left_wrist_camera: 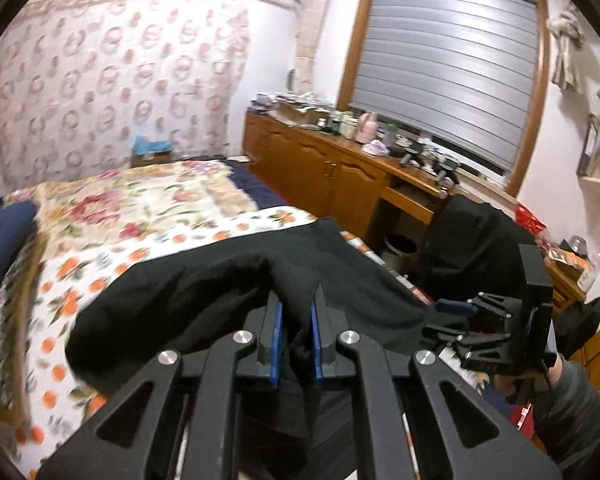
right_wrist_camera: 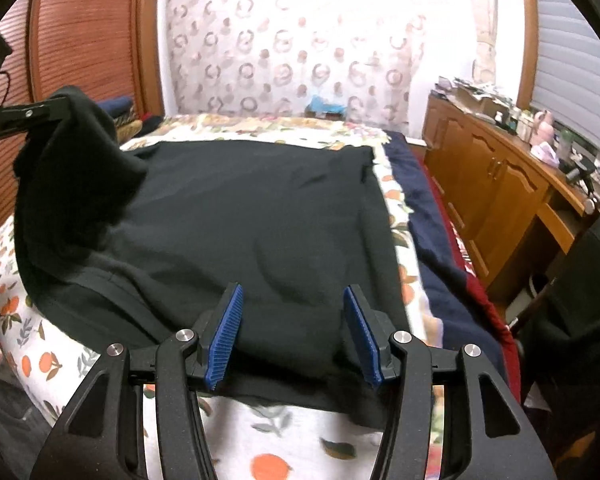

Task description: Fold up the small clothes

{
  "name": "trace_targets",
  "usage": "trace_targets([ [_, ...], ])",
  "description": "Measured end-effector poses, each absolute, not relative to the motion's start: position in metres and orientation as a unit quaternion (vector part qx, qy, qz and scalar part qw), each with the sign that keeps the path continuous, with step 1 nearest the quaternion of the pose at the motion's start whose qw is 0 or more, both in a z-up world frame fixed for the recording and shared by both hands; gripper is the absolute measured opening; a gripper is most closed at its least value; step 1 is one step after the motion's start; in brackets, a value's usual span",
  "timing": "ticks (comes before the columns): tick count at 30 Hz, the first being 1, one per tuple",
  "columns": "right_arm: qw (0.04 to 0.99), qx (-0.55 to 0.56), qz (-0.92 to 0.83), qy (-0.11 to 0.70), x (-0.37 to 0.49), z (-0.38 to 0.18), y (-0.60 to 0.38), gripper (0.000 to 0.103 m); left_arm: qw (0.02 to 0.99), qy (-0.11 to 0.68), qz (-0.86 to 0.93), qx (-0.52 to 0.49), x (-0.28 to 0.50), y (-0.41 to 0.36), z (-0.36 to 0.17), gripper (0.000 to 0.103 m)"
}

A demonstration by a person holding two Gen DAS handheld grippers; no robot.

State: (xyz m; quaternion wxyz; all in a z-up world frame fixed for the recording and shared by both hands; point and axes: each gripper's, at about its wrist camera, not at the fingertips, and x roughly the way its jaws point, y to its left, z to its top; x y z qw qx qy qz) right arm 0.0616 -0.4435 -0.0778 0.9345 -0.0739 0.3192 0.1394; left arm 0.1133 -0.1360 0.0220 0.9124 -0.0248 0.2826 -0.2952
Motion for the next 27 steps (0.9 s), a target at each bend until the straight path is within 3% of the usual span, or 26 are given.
trace_targets([
  [10, 0.940, -0.044, 0.145, 0.306, 0.060, -0.071, -0.474, 0.053, 0.890, 0.282, -0.357, 0.008, 0.121, -0.223, 0.047, 0.009],
  [17, 0.941, -0.027, 0.149, 0.302, 0.051, -0.068, -0.488, 0.053, 0.886, 0.311, -0.343, 0.041, 0.125, -0.253, 0.036, 0.013],
  [18, 0.941, -0.027, 0.149, 0.303, 0.051, -0.069, -0.488, 0.053, 0.885, 0.314, -0.342, 0.044, 0.124, -0.253, 0.035, 0.015],
  [21, 0.941, -0.027, 0.149, 0.302, 0.051, -0.068, -0.490, 0.053, 0.885, 0.312, -0.341, 0.056, 0.118, -0.249, 0.035, 0.041],
  [23, 0.942, -0.024, 0.149, 0.300, 0.053, -0.067, -0.492, 0.053, 0.888, 0.309, -0.336, 0.061, 0.114, -0.243, 0.036, 0.044],
  [25, 0.943, -0.024, 0.146, 0.298, 0.055, -0.064, -0.492, 0.053, 0.890, 0.312, -0.328, 0.059, 0.114, -0.233, 0.035, 0.059],
  [27, 0.944, -0.026, 0.145, 0.295, 0.055, -0.063, -0.490, 0.053, 0.895, 0.311, -0.316, 0.053, 0.113, -0.218, 0.035, 0.060],
])
